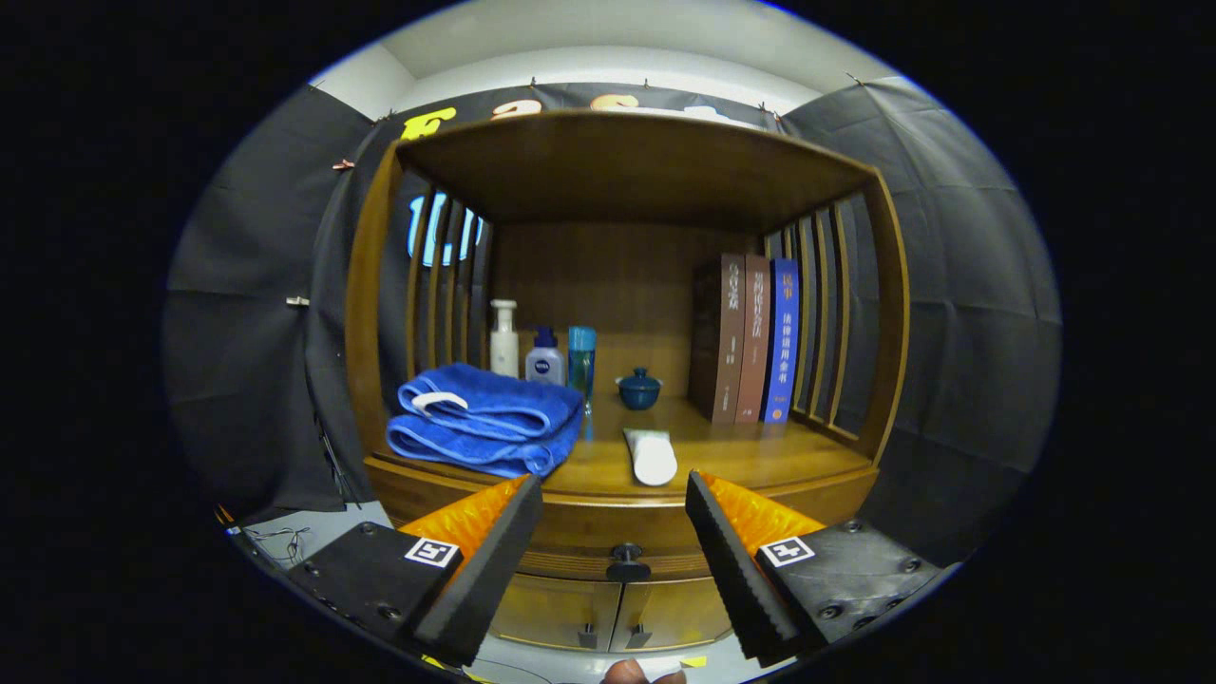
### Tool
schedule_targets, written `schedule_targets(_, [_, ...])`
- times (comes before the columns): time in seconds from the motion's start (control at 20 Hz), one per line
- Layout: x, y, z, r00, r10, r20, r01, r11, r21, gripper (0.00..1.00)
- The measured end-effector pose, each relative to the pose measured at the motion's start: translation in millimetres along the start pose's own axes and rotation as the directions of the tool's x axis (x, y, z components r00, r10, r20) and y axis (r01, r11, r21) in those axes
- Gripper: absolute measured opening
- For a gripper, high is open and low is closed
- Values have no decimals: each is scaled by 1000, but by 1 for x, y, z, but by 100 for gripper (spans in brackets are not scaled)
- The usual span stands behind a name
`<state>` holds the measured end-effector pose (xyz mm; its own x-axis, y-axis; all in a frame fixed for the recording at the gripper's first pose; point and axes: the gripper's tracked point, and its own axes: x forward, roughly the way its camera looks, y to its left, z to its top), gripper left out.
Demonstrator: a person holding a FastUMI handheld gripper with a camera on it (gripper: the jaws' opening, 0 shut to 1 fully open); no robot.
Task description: Pull open the drawer, take out the items inside it, and place them on the countertop above the cabinet.
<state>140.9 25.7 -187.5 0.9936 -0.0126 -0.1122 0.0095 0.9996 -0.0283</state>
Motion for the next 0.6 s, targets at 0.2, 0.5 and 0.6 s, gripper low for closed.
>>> schedule_targets(0.2, [-43,6,42,999,22,38,-21,1000,-4,99])
schedule_targets(0.5, [-102,-1,83,999,33,27,-36,996,82,99])
schedule_targets(0.6, [-115,-12,96,999,19,41,-24,993,116,99])
